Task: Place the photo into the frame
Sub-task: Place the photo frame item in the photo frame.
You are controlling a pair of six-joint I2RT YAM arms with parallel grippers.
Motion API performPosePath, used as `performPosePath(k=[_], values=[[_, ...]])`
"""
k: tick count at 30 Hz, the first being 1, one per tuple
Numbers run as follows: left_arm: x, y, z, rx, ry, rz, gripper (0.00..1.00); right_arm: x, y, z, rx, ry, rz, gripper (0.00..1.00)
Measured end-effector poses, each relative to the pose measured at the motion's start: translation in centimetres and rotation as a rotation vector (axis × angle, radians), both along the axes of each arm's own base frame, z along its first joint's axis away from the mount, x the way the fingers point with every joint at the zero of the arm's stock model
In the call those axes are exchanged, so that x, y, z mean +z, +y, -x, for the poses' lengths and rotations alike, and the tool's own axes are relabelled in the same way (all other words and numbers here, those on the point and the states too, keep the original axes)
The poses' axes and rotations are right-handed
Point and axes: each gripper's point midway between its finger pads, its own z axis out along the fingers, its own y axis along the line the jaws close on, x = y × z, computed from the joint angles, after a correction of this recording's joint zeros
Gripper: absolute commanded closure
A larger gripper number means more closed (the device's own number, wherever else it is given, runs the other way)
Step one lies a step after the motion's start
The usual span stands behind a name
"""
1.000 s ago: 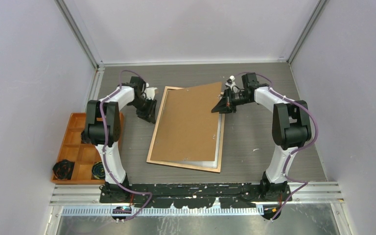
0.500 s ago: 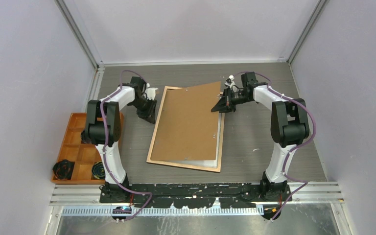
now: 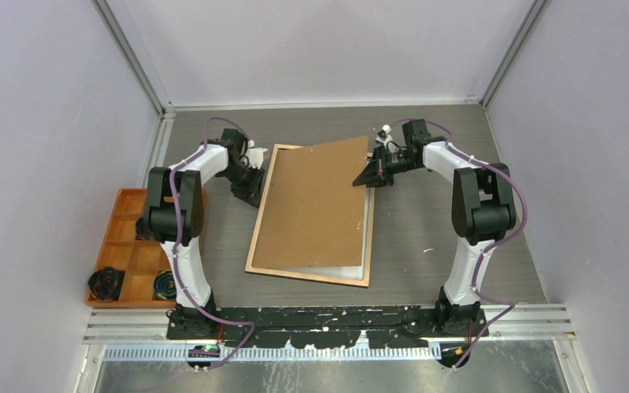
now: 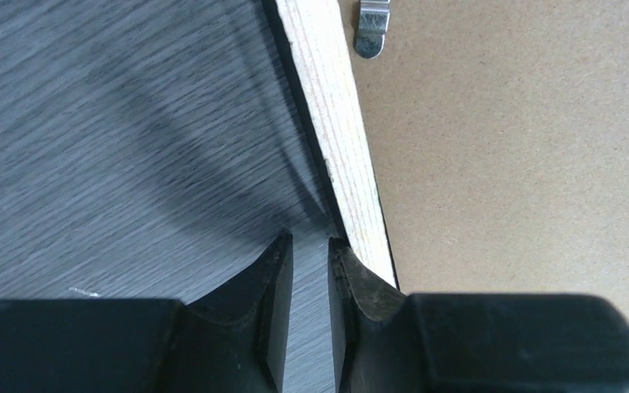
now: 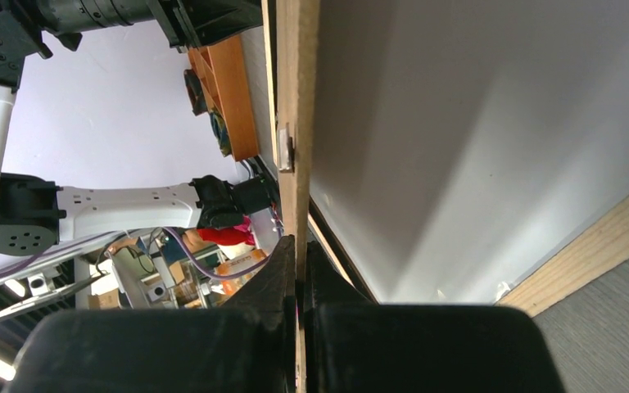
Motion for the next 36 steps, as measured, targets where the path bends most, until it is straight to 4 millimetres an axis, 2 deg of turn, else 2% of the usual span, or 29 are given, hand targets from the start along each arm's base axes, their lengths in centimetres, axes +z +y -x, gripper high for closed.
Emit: performPosePath(k=[19, 28, 30, 33, 36], values=[[-0.1, 0.0, 0.2, -0.015, 0.005, -0.002, 0.8, 0.1, 0.3, -1.6, -0.016, -0.024, -0.008, 0.99], [-0.1, -0.1, 0.3, -0.025, 0.009, 0.011, 0.82, -1.9, 0.3, -1.6, -0.068, 0.0, -0.014, 0.99], [-0.1, -0.1, 0.3, -0.025, 0.01, 0.014, 0.82, -2.1, 0.3, -1.6, -0.076, 0.0, -0.01, 0.94], [-0.1, -0.1, 0.3, -0.025, 0.01, 0.014, 0.82, -2.4, 0.3, -1.9, -0.091, -0.001, 0.001, 0.79], [-0.1, -0.1, 0.3, -0.025, 0.01, 0.014, 0.83, -3.5, 0.0, -2.6, -0.133, -0.01, 0.071, 0.51]])
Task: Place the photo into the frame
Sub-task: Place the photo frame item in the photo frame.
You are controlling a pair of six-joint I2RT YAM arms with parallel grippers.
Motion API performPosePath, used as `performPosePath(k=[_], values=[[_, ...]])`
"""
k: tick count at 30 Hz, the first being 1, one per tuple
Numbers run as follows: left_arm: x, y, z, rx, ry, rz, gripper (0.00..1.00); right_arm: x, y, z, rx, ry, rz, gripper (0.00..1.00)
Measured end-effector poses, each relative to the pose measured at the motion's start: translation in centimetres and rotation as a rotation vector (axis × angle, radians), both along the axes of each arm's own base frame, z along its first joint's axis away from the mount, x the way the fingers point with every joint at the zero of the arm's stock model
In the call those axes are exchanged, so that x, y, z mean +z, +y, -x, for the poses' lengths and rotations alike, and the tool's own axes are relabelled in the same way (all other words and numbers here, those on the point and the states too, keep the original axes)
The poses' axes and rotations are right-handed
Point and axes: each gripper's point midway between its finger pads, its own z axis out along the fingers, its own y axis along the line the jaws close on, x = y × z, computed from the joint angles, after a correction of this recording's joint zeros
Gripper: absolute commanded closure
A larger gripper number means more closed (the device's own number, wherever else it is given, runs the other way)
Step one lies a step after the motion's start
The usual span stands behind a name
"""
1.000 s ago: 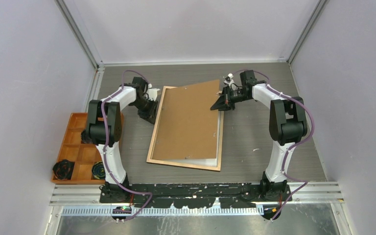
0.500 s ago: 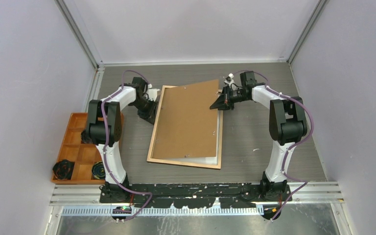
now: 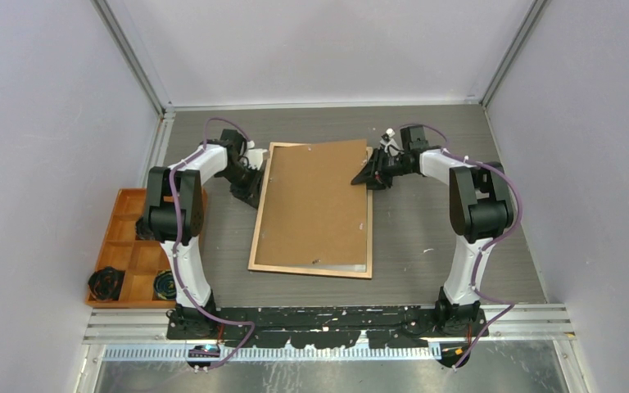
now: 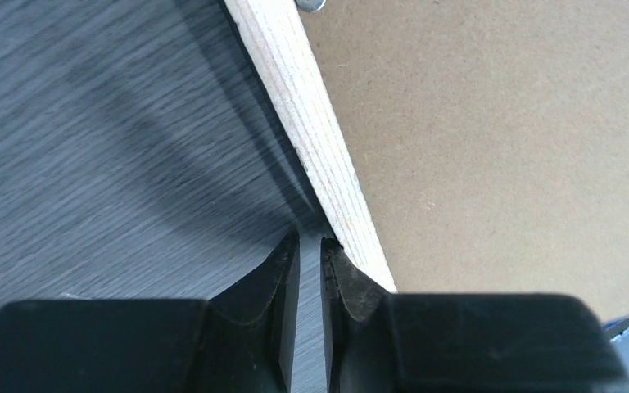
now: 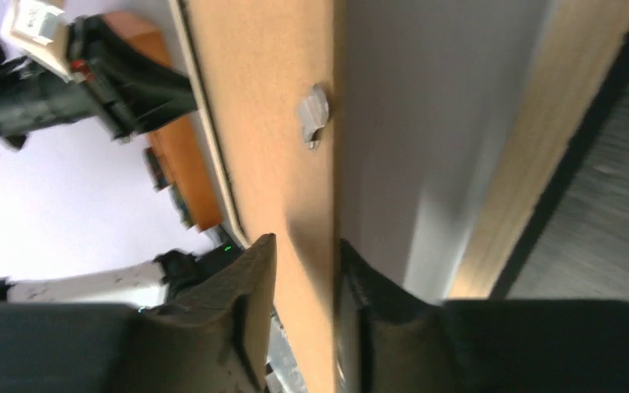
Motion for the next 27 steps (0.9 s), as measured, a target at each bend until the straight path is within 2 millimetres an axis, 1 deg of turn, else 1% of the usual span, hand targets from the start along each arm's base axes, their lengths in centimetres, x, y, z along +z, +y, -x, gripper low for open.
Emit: performPosePath(k=[1, 3, 5, 8, 13, 18, 22, 27], values=[[0.0, -0.1, 0.1, -0.001, 0.003, 0.004, 0.83, -0.6, -0.2, -0.3, -0.02, -0.004, 0.04, 0.43], [0.0, -0.3, 0.3, -0.006, 0.009, 0.012, 0.83, -1.5, -0.4, -0.6, -0.044, -0.006, 0.103, 0.25], [0.0, -0.6, 0.5, -0.011, 0.014, 0.018, 0.84, -2.2, -0.4, -0.7, -0.061, -0.01, 0.157, 0.11], [0.0, -0.7, 0.6, -0.014, 0.02, 0.023, 0.84, -2.8, -0.5, -0.6, -0.071, -0.015, 0.226, 0.01], [0.0, -0.8, 0.8, -0.015, 0.024, 0.026, 0.85, -1.8, -0.9, -0.8, -0.066, -0.058, 0.372, 0.0], [0.0, -0.8, 0.8, -0.015, 0.024, 0.026, 0.85, 0.0, -1.4, -1.4, -0.037, -0.122, 0.555, 0.0], [0.0, -0.7, 0.7, -0.013, 0.024, 0.026, 0.86, 1.4, -1.9, -1.3, -0.01, -0.157, 0.676, 0.0], [0.0, -0.6, 0.8, -0.01, 0.028, 0.025, 0.86, 1.4, -2.8, -0.7, -0.004, -0.159, 0.773, 0.0]])
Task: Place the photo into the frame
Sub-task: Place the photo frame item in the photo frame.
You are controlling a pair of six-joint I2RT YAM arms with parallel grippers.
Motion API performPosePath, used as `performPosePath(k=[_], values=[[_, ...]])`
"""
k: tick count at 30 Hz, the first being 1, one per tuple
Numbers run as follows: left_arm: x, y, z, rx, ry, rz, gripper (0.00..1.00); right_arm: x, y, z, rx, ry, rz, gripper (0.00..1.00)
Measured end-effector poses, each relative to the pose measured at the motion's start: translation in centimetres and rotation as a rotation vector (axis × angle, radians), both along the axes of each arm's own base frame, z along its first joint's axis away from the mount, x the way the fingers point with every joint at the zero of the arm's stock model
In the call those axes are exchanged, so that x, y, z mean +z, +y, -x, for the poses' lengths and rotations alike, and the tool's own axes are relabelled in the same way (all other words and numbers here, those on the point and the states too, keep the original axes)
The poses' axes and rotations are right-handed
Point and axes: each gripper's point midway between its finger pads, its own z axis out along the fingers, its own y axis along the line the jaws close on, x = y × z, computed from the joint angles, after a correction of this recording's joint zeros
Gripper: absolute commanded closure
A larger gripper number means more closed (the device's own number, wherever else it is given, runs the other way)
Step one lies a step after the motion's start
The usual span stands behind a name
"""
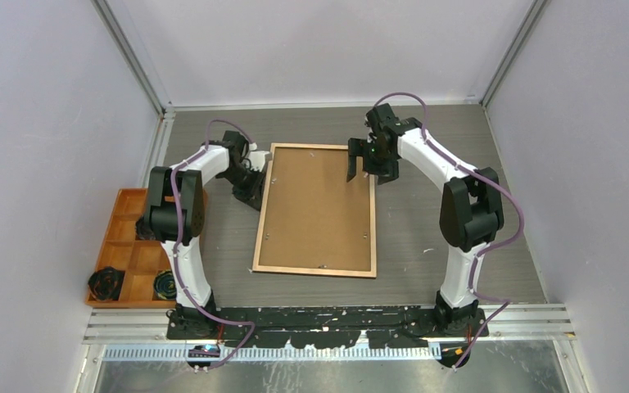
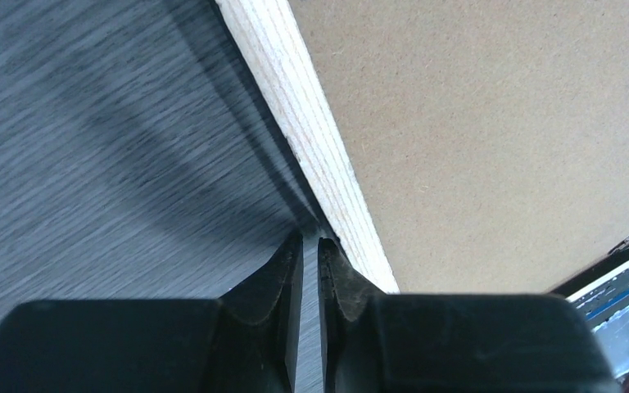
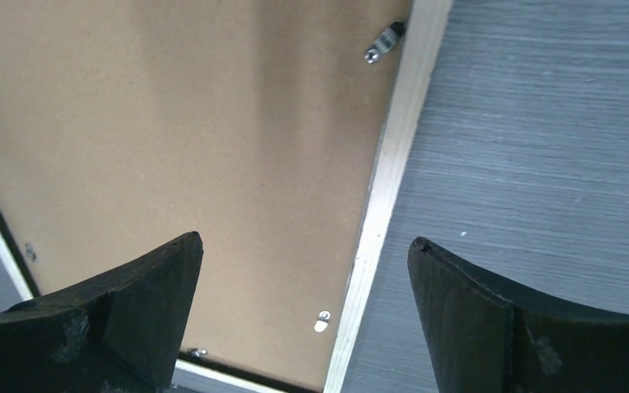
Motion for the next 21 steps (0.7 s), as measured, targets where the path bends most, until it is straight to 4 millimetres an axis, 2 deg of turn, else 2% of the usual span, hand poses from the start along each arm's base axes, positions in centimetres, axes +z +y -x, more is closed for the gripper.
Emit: performPosePath(k=[3, 7, 10, 12, 14, 16, 18, 21], values=[[0.0, 0.1, 0.1, 0.003, 0.007, -0.001, 0.85, 0.7, -0.6, -0.2, -0.03, -0.045, 0.017, 0.0], [0.1, 0.1, 0.3, 0.004, 0.017, 0.007, 0.83, 2.8, -0.8, 0.2, -0.116, -0.15, -0.066, 0.0], [0.2, 0.0, 0.6, 0.005, 0.029, 0.017, 0.83, 4.0, 0.2, 0.6, -0.171, -0.214, -0.19, 0.03], [0.2, -0.1, 0.8, 0.005, 0.038, 0.027, 0.84, 3.8, 1.2, 0.7, -0.187, -0.23, -0.227, 0.08], [0.3, -0.2, 1.0, 0.006, 0.045, 0.037, 0.85, 3.2, 3.5, 1.2, -0.165, -0.232, -0.253, 0.18], [0.1, -0.2, 1.3, 0.007, 0.055, 0.045, 0.86, 2.7, 7.0, 2.5, -0.106, -0.226, -0.285, 0.27], [-0.1, -0.2, 1.7, 0.007, 0.071, 0.051, 0.87, 2.2, 11.4, 4.4, -0.036, -0.215, -0.333, 0.29], [-0.1, -0.5, 2.4, 0.006, 0.097, 0.072, 0.86, 1.7, 16.3, 6.7, 0.034, -0.203, -0.396, 0.29]])
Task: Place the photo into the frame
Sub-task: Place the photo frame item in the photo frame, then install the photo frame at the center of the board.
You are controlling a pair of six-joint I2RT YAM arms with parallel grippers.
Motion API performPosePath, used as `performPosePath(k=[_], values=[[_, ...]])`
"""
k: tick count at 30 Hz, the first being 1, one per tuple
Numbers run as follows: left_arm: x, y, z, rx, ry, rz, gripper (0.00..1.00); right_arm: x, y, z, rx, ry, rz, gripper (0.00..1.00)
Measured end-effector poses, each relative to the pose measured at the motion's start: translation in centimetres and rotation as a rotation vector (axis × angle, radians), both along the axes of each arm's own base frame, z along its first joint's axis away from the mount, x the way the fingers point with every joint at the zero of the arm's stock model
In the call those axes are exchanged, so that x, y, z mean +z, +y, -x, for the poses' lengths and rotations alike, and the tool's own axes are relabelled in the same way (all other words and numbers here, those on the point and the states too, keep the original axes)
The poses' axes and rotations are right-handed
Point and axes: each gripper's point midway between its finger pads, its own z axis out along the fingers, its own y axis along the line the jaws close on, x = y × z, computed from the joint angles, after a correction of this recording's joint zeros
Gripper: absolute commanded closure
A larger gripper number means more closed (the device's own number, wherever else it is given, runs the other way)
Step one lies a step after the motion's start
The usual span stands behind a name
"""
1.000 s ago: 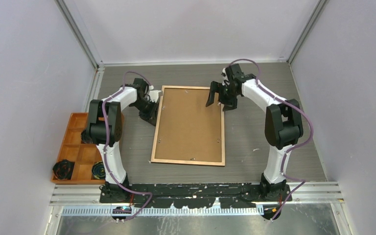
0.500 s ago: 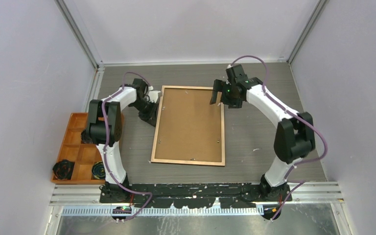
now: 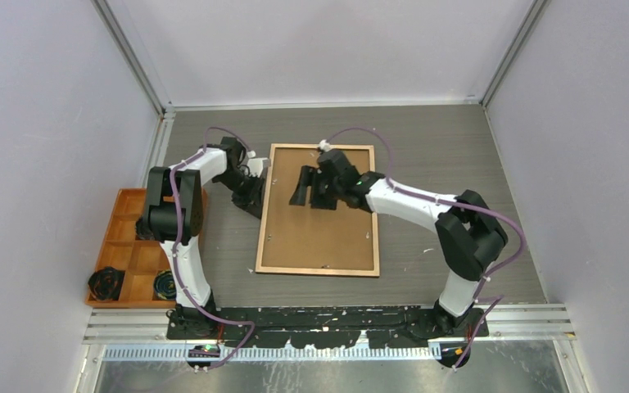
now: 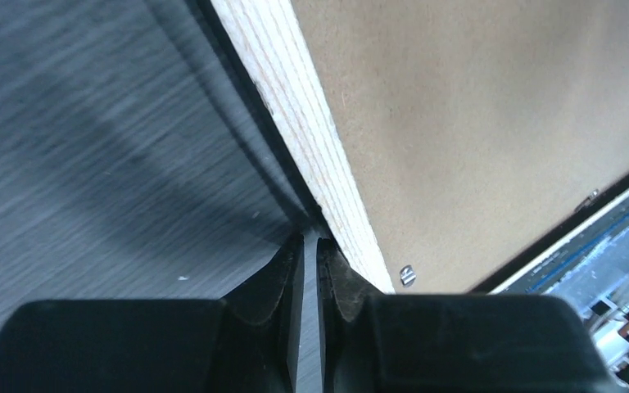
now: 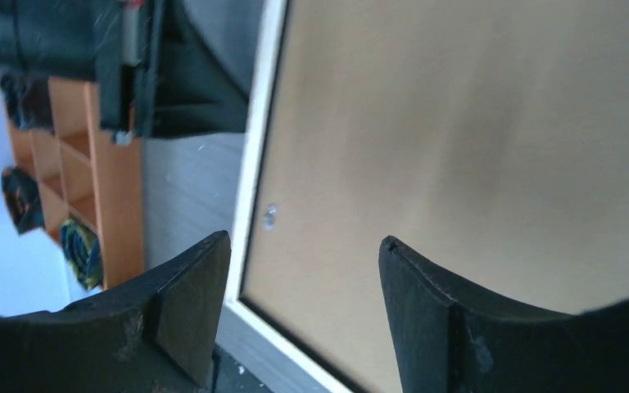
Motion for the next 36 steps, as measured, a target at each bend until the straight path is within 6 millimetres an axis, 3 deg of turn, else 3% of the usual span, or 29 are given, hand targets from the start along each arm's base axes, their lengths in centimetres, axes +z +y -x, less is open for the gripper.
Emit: performPosePath(k=[3, 6, 10, 13, 16, 20, 27, 36], values=[[0.0, -0.3, 0.9, 0.0, 0.031, 0.028, 0.86, -0.4, 3.5, 2.4, 0.057, 0.007, -0.043, 0.31], [-0.1, -0.5, 1.9, 0.003, 0.068, 0.054, 0.85, -0.5, 5.6, 3.9, 0.083, 0.013, -0.075, 0.33], [-0.1, -0.7, 3.1, 0.005, 0.1, 0.075, 0.83, -1.3, 7.7, 4.9, 0.105, 0.018, -0.105, 0.38], [0.1, -0.4, 3.4, 0.011, 0.112, 0.079, 0.73, -2.5, 8.7, 5.6, 0.118, 0.03, -0.111, 0.39], [0.9, -0.2, 3.4, 0.024, 0.105, 0.096, 0.65, -3.7, 9.1, 6.4, 0.132, 0.048, -0.108, 0.42], [2.4, -0.2, 3.0, 0.033, 0.069, 0.129, 0.64, -4.3, 9.7, 7.4, 0.156, 0.051, -0.108, 0.44], [2.6, -0.6, 3.1, 0.028, 0.072, 0.159, 0.69, -4.9, 10.4, 8.1, 0.175, 0.05, -0.122, 0.47], [0.9, -1.0, 3.6, 0.033, 0.137, 0.163, 0.81, -6.3, 10.1, 8.4, 0.178, 0.072, -0.108, 0.48]])
